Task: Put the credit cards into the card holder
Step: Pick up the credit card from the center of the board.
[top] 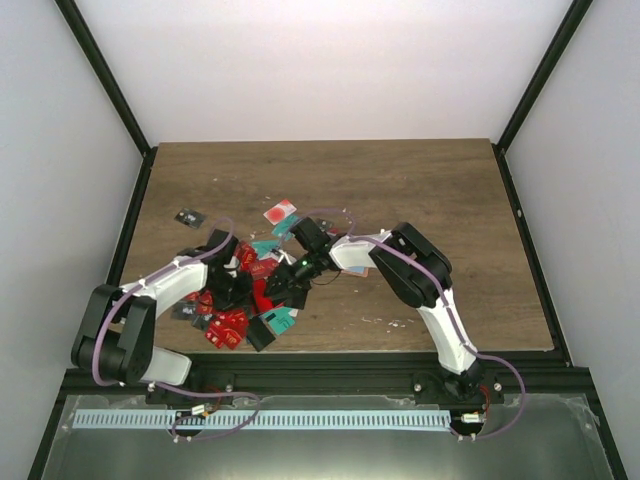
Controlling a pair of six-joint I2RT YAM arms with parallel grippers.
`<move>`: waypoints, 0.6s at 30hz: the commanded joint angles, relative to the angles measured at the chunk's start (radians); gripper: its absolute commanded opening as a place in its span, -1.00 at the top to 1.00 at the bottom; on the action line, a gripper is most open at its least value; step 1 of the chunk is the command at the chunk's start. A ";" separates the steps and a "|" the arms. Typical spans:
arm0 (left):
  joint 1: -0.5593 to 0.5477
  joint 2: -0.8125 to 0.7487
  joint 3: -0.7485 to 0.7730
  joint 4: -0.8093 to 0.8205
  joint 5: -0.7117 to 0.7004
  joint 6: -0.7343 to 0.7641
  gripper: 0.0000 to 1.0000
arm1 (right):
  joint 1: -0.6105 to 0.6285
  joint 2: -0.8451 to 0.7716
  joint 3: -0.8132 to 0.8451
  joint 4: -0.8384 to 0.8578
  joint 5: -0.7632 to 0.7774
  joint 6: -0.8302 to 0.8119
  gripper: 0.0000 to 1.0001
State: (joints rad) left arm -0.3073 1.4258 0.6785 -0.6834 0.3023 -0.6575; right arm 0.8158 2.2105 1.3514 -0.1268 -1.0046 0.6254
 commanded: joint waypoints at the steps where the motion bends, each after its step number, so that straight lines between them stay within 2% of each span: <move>1: -0.010 0.048 -0.072 0.064 0.003 -0.022 0.92 | 0.016 0.025 -0.031 0.094 -0.044 0.044 0.36; 5: -0.009 0.036 -0.074 0.072 0.010 -0.027 0.92 | 0.011 0.009 -0.067 0.201 -0.090 0.099 0.47; 13: -0.009 0.019 -0.078 0.087 0.026 -0.033 0.92 | -0.001 -0.070 -0.173 0.450 -0.188 0.181 0.49; 18: -0.009 0.012 -0.068 0.090 0.039 -0.026 0.92 | -0.010 -0.088 -0.236 0.624 -0.195 0.285 0.49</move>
State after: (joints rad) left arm -0.3065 1.4025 0.6487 -0.6128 0.3473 -0.6807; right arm 0.8047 2.1708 1.1389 0.2764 -1.1606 0.8234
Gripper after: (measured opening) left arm 0.040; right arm 0.254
